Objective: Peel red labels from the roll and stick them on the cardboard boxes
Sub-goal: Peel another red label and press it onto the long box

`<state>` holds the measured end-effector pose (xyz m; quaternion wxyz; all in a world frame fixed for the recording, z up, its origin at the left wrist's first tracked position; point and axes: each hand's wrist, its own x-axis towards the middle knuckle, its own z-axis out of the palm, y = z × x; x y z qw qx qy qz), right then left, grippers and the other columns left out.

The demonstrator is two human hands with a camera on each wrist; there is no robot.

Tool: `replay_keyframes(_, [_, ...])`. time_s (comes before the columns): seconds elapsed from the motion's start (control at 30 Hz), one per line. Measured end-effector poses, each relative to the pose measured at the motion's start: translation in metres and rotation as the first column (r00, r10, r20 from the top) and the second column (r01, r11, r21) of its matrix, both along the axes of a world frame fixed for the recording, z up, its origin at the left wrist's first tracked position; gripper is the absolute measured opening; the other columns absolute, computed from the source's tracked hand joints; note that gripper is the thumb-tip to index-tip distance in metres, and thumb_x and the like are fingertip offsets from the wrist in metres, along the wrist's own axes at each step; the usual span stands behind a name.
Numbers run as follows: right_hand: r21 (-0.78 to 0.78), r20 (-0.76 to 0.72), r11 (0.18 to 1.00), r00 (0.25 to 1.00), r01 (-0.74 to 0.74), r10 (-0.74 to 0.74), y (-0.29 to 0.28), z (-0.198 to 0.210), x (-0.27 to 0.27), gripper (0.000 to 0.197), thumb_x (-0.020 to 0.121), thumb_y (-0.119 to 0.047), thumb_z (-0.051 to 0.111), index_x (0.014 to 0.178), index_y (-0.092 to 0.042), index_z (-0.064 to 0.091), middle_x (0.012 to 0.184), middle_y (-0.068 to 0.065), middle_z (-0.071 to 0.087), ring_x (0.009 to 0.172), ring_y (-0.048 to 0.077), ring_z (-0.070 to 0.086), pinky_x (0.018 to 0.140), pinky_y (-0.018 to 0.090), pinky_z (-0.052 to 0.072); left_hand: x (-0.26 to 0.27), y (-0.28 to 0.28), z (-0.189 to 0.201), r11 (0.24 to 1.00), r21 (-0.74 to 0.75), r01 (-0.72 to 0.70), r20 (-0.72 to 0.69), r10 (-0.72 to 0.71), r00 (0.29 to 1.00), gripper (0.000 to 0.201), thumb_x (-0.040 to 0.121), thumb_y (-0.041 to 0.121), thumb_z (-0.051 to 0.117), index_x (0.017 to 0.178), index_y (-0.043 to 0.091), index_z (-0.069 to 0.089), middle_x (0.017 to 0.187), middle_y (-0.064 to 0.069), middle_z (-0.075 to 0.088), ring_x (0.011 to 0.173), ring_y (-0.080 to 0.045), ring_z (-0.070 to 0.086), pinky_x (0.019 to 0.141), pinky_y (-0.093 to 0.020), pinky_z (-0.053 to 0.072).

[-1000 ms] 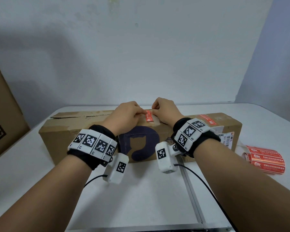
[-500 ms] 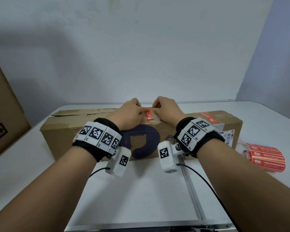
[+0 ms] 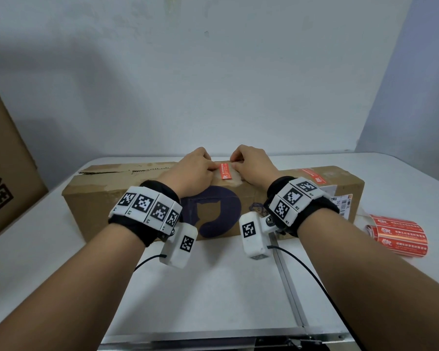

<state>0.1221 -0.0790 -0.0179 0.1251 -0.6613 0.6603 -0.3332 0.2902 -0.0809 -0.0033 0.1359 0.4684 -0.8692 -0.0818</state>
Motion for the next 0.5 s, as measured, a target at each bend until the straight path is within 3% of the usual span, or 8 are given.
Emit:
replay_keyframes(0.13, [-0.023,-0.007,1.000,1.000,-0.005,0.005,0.001,-0.001,0.000,0.022,0.091,-0.006,0.051,0.108,-0.007,0.065,0.117,0.009,0.064,0.111,0.022,0.059,0.092,0.030,0.048,0.011,0.006,-0.003,0.998,-0.047,0.031,-0.017,-0.032,0.999,0.037,0.096,0.018,0.040,0.125,0.019,0.063,0.133,0.004,0.052,0.121,-0.018,0.050,0.103,-0.028,0.038])
replay_keyframes(0.3, [-0.093,-0.004,0.994,0.998,-0.057,0.057,0.005,0.002,0.002,0.016,0.091,-0.011,0.057,0.099,-0.014,0.071,0.115,0.007,0.062,0.111,0.018,0.053,0.083,0.021,0.036,0.014,0.025,-0.005,0.996,-0.070,0.063,0.042,-0.060,0.997,0.045,0.096,0.048,0.039,0.132,0.027,0.055,0.147,0.015,0.044,0.130,-0.014,0.047,0.102,-0.037,0.043])
replay_keyframes(0.5, [-0.118,-0.086,0.988,0.992,-0.102,0.092,0.026,-0.002,0.005,0.029,0.088,-0.002,0.051,0.096,-0.015,0.077,0.105,0.006,0.066,0.097,0.019,0.060,0.081,0.024,0.044,0.013,0.029,-0.007,0.996,-0.083,0.024,0.090,-0.016,0.996,0.055,0.094,0.054,0.041,0.142,0.030,0.042,0.154,0.017,0.031,0.140,-0.013,0.035,0.105,-0.032,0.037])
